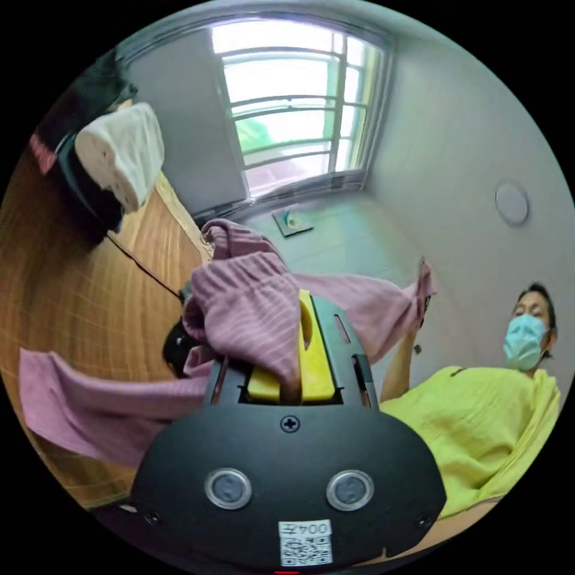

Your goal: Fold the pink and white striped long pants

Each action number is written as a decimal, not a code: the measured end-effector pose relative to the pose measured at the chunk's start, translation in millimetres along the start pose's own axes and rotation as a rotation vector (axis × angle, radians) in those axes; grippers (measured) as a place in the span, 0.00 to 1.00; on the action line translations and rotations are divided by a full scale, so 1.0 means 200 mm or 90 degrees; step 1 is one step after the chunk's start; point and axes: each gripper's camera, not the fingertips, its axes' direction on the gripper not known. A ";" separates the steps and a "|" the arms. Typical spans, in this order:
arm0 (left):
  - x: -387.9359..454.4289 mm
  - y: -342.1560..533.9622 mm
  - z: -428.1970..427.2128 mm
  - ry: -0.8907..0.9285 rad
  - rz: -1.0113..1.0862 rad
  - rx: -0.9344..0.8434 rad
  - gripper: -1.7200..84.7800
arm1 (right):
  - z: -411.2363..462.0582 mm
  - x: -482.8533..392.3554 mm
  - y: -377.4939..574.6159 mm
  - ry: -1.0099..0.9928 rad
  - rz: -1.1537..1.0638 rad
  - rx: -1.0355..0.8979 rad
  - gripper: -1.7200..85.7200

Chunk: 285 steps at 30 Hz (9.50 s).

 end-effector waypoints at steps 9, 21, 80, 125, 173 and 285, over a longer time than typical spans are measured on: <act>0.52 -0.06 0.17 -0.077 0.216 -0.163 0.07 | 0.57 0.33 1.13 0.126 0.120 -0.306 0.02; 0.69 0.07 0.39 0.104 0.231 -0.166 0.07 | 1.58 -0.12 1.28 -0.256 -0.006 -0.434 0.02; 0.95 0.40 0.38 0.546 0.536 -0.216 0.07 | 2.56 -0.38 1.50 -0.907 0.137 -0.335 0.09; 1.11 1.04 2.11 -0.443 0.704 -0.180 0.03 | 0.85 -0.94 -0.44 -0.115 -0.193 -0.109 0.01; 0.94 1.00 2.18 -0.337 0.808 -0.450 0.01 | 0.85 -0.92 0.09 -0.351 -0.151 -0.167 0.07; -0.07 1.63 -0.64 -0.559 0.703 -0.209 0.26 | 0.61 -1.23 -0.49 -0.240 0.254 0.093 0.07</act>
